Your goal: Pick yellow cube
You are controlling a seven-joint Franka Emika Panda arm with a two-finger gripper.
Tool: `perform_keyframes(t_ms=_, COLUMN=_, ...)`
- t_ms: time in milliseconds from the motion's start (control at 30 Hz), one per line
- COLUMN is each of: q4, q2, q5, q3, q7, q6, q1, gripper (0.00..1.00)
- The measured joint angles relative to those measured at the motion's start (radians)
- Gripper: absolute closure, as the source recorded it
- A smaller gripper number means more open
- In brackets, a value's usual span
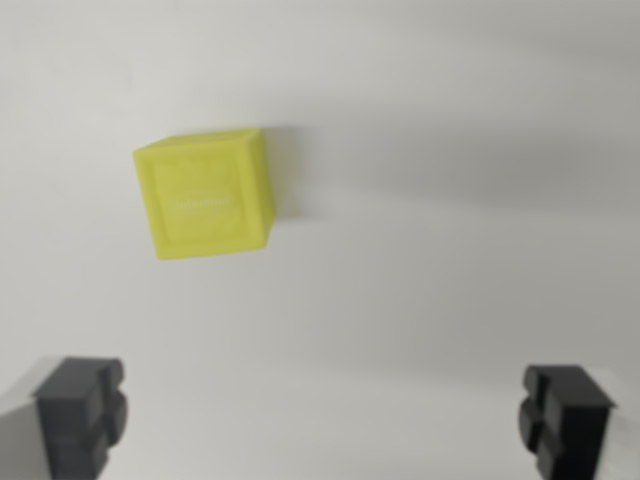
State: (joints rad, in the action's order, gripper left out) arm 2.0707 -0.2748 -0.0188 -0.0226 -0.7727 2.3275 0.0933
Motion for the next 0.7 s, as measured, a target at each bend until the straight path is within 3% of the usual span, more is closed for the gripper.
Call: perform_keyframes(t_ms=700, q4=0.014, q2=-0.062, q5=0.008, q3=0.000, q7=0.005, q6=0.081, q1=0.026, gripper=0.00)
